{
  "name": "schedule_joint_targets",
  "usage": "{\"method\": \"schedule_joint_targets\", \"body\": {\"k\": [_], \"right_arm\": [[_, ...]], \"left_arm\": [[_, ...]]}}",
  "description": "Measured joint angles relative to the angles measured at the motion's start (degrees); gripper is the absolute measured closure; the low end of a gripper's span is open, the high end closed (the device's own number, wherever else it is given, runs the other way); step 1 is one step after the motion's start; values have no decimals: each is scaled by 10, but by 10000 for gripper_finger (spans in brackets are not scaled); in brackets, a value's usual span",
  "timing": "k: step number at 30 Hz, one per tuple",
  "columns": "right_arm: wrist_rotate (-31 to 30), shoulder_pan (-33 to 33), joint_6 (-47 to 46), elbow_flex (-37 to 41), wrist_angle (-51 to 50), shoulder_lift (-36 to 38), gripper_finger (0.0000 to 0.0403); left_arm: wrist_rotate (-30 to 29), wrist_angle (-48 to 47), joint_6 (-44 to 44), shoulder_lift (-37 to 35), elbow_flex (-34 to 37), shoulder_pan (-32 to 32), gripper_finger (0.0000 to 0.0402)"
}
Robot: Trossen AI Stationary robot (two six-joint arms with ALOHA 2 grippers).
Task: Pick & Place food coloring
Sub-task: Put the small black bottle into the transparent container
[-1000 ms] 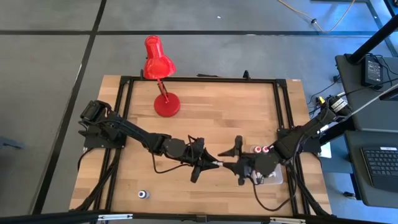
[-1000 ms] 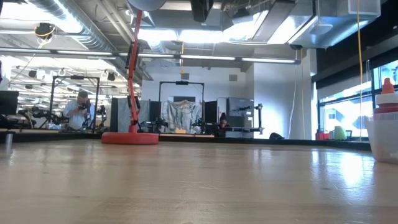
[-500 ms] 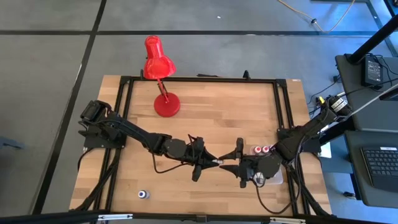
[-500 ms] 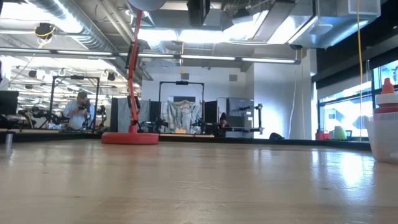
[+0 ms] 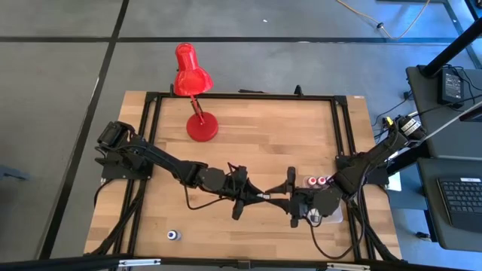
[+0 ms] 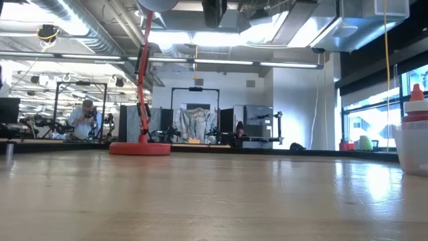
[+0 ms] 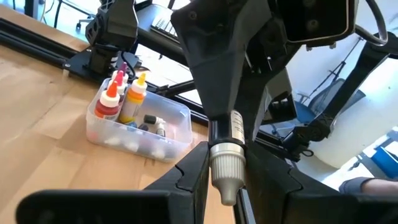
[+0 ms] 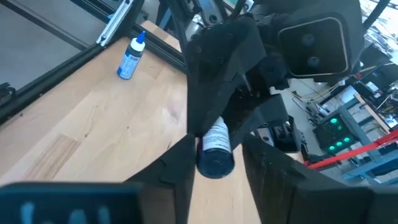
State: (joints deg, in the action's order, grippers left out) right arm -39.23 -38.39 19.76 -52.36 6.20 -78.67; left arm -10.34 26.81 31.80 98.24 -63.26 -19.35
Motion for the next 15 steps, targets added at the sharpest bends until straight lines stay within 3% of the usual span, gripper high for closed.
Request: {"method": "schedule_joint_targets", "body": {"k": [8, 15], "right_arm": [[-1, 0, 1, 0, 0, 0, 330], [-1, 0, -2, 0, -1, 0, 330]], "left_arm": [[0, 4, 0, 0, 0, 0, 315], [1, 4, -5, 0, 0, 0, 313]]}}
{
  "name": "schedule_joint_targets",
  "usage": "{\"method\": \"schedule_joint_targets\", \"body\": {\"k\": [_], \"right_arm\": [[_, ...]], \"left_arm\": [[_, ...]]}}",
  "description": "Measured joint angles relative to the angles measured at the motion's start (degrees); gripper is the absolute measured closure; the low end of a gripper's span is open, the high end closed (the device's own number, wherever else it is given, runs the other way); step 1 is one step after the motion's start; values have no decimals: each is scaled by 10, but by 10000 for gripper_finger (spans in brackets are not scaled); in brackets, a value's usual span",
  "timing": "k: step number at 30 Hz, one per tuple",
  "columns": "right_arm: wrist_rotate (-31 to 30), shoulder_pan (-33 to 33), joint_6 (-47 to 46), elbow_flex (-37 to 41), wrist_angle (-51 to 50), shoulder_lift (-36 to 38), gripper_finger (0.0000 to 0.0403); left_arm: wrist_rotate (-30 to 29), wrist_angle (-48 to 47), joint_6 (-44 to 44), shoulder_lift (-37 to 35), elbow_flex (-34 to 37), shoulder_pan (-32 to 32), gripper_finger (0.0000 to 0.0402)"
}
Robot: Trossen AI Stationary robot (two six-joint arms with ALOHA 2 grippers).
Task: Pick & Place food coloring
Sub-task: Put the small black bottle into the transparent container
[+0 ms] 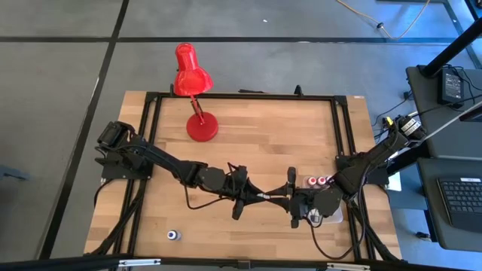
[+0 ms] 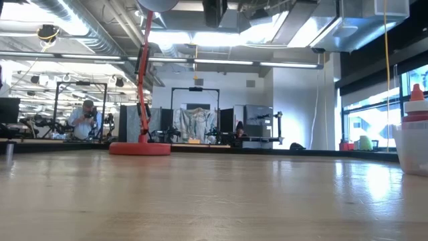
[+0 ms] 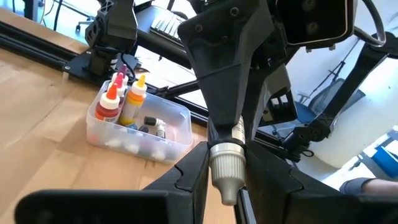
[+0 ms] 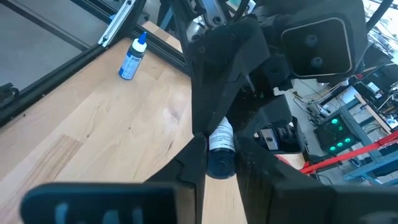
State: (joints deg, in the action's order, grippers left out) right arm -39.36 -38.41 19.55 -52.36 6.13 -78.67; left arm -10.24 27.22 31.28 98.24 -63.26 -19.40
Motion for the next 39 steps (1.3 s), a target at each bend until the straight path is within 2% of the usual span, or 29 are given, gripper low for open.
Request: {"method": "schedule_joint_targets", "body": {"k": [4, 9, 16, 24, 27, 31, 33, 39], "right_arm": [[0, 0, -1, 0, 0, 0, 332], [0, -1, 0, 0, 0, 0, 332], [-52, -12, 0, -1, -6, 0, 330], [-92, -40, -17, -1, -10, 0, 329], [-98, -56, -78, -1, -45, 4, 328], [-86, -76, -228, -1, -165, 25, 330], [-41, -81, -335, -1, -237, 45, 330], [170, -84, -639, -1, -421, 85, 327]], "left_arm": [[-4, 0, -9, 0, 0, 0, 301], [-5, 0, -52, 0, 0, 0, 262], [19, -20, -76, 0, 0, 0, 213], [52, -129, -83, 0, 0, 12, 202], [49, -184, -50, 0, 0, 21, 203], [37, -245, -26, 0, 0, 32, 204], [37, -260, -26, 0, 0, 36, 203], [37, -272, -26, 0, 0, 45, 204]]}}
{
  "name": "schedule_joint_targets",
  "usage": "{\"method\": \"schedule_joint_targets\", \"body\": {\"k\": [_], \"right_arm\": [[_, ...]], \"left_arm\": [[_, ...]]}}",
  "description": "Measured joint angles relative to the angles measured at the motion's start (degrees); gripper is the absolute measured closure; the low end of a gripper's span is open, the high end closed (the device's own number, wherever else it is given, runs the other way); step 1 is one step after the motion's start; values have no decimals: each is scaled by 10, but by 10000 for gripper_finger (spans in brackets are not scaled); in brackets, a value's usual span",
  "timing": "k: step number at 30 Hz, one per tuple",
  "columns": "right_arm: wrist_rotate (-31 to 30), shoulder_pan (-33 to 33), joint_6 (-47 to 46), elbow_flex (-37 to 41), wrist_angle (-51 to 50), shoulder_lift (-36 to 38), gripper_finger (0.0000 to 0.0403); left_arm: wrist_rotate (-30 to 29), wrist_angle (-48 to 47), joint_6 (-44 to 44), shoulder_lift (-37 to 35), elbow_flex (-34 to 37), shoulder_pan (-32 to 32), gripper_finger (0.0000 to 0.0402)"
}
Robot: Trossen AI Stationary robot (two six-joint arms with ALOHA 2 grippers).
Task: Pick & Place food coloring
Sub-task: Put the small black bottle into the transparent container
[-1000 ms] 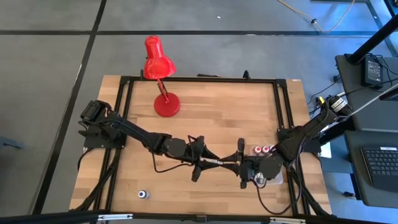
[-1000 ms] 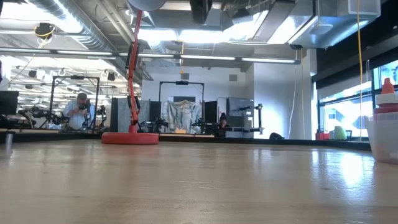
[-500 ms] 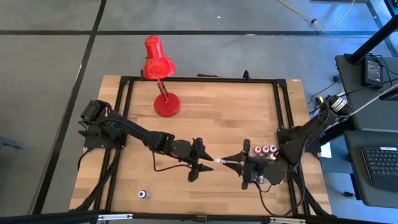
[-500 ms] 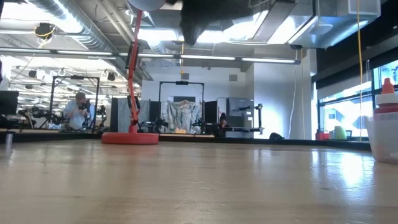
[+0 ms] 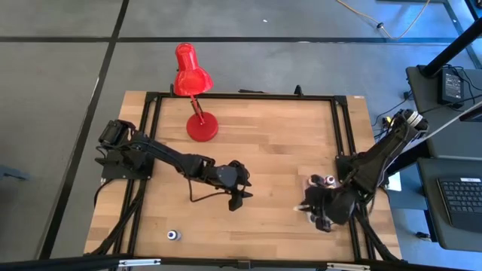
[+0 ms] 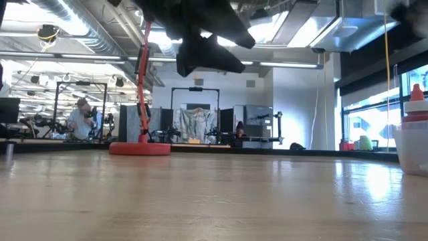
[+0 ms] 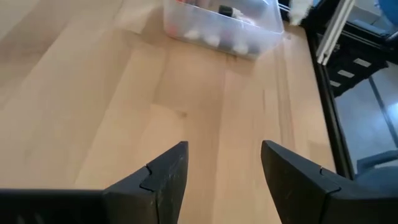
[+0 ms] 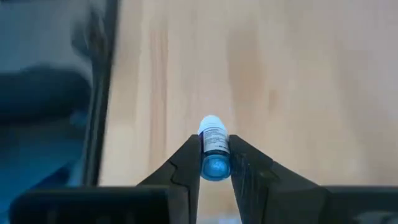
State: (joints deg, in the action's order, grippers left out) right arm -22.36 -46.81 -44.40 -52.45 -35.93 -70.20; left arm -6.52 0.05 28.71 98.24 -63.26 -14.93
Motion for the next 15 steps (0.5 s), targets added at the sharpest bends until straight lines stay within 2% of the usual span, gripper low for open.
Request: {"method": "schedule_joint_targets", "body": {"k": [3, 6, 9, 15], "right_arm": [[99, 0, -130, 0, -86, -3, 326], [161, -7, -224, 0, -151, -13, 326], [179, -18, -273, 1, -183, -26, 326], [208, -33, -332, 28, -159, -51, 326]], "left_arm": [[0, -1, -16, 0, 0, 1, 203], [1, -1, -42, 0, 0, 0, 205], [1, -3, -62, 0, 0, 1, 204], [1, -3, -89, 0, 0, 1, 205]]}}
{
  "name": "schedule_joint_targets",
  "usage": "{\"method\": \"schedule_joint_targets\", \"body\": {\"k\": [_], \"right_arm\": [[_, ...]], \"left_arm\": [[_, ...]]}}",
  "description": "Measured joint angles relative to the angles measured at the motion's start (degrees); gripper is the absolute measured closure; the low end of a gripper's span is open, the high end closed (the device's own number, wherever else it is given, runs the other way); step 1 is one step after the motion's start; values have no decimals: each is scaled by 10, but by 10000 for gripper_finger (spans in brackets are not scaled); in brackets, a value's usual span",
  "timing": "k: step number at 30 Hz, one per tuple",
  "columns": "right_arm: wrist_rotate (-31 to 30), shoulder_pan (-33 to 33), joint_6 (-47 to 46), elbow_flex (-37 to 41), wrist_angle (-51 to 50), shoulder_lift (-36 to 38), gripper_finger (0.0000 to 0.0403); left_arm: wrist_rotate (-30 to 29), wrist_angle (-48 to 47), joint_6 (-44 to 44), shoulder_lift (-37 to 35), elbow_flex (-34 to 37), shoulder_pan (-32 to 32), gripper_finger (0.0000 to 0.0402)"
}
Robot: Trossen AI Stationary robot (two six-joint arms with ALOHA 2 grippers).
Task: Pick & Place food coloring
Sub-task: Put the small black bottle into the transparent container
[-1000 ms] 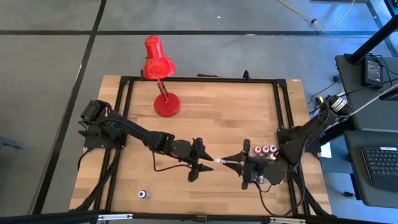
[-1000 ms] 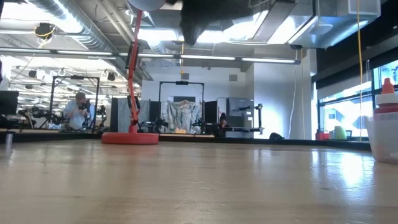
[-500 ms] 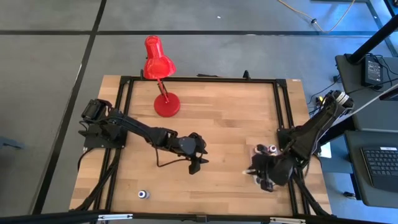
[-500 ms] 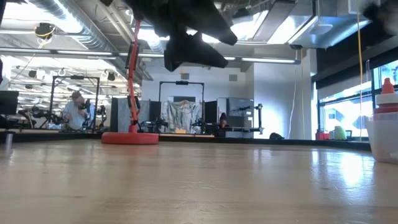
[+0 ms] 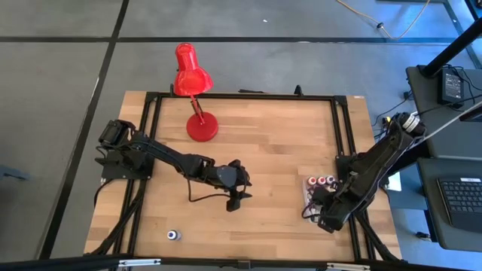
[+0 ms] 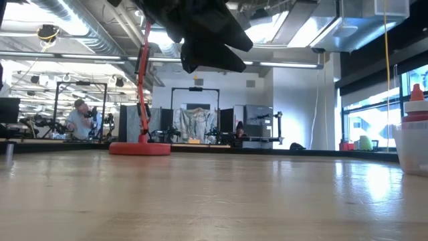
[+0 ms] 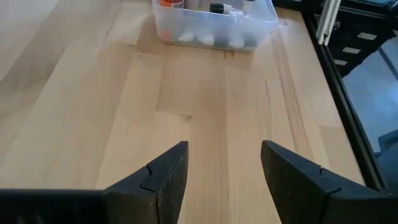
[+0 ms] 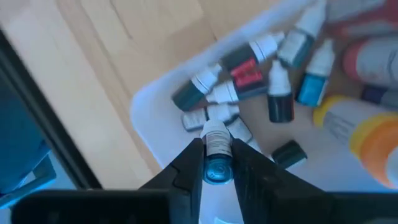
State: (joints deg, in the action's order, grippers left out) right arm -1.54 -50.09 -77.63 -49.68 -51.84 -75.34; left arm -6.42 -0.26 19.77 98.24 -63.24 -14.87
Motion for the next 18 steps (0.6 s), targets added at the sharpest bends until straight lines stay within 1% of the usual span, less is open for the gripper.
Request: {"method": "schedule_joint_targets", "body": {"k": [3, 6, 18], "right_arm": [[28, -1, -6, 16, 21, -10, 325], [41, -1, -2, 23, 29, -18, 325], [30, -1, 2, 23, 44, -20, 325]], "left_arm": [[0, 0, 0, 0, 0, 0, 204], [1, 0, 0, 0, 0, 0, 204], [1, 0, 0, 0, 0, 0, 205]]}}
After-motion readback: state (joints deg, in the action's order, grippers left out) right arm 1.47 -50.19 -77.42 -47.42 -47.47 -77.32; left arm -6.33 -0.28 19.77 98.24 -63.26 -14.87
